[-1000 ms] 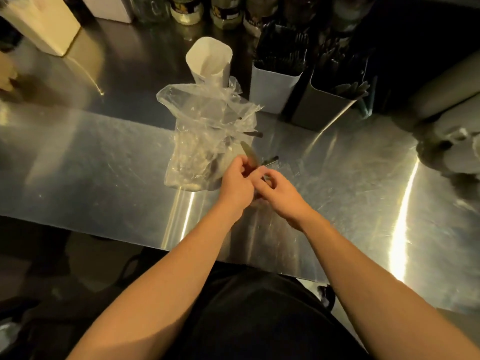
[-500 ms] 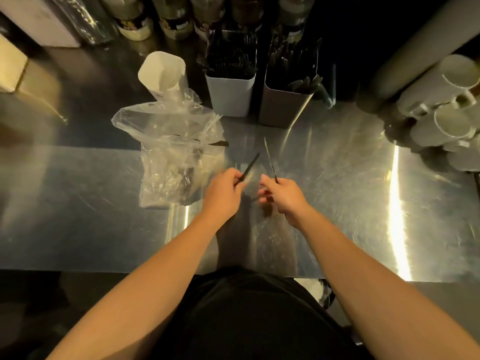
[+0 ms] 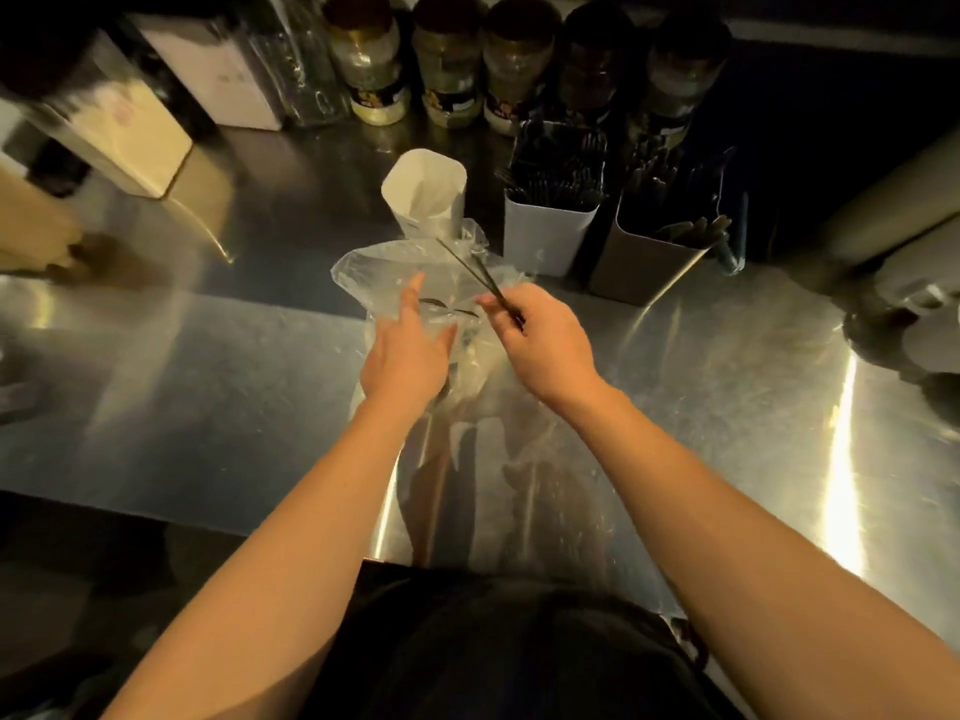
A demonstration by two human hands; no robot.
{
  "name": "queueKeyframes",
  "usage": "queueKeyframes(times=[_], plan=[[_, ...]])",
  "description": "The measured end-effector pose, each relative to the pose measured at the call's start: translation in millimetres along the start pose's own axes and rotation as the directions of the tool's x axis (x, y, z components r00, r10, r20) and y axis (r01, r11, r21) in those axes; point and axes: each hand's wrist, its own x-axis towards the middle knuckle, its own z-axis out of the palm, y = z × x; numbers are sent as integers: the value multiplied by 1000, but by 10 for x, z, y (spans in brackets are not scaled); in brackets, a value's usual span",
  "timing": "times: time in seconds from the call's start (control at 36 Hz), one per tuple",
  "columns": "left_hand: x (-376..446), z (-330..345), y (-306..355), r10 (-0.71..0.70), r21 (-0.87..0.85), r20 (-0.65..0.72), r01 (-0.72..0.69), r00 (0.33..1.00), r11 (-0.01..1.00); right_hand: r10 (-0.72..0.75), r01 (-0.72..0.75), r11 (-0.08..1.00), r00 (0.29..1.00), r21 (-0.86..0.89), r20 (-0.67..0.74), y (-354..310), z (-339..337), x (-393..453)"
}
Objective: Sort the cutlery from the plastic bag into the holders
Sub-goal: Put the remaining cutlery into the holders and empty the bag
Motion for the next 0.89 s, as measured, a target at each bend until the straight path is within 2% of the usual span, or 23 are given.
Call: queueKeyframes(times=[0.06,0.11,0.17,0.25,0.31,0.36,0.42,0.5,0.56,0.61,0.69,0.89], plan=[[54,-10,-32,-43,174,98,25,994,984,-79,83,994,996,-74,51,-114,60,133],[51,-11,-57,14,206,95,-34,995,978,-15,42,983,988,-178,150,-132,92,267],[11,-18,-103,119,163,40,-124,992,979,146,-78,957,962,-279,231,-43,94,349],[-38,-127,-178,162,31,-70,-160,984,987,323,-235,915,915,-328,244,137,55,328],[-15,-236,-235,201,-39,-172,-211,964,977,393,-316,901,886,-298,249,230,37,288],[5,-348,-257,292,-79,-270,-323,918,943,433,-373,895,860,-246,270,258,35,247],[-4,-420,-231,394,-57,-312,-431,864,900,436,-390,895,868,-215,237,232,49,214],[-73,-409,-153,535,-5,-288,-560,794,829,370,-364,918,929,-157,15,152,107,181],[-127,-328,-137,604,-5,-256,-626,755,780,333,-335,939,942,-78,-36,76,169,180],[-185,-238,-142,640,-20,-232,-662,732,749,318,-316,948,945,-42,75,27,247,185],[-291,-136,-174,678,-55,-203,-699,707,713,379,-370,925,901,-82,211,45,332,181],[-422,-44,-259,717,-155,-163,-736,677,660,503,-468,863,829,-189,244,189,420,138]])
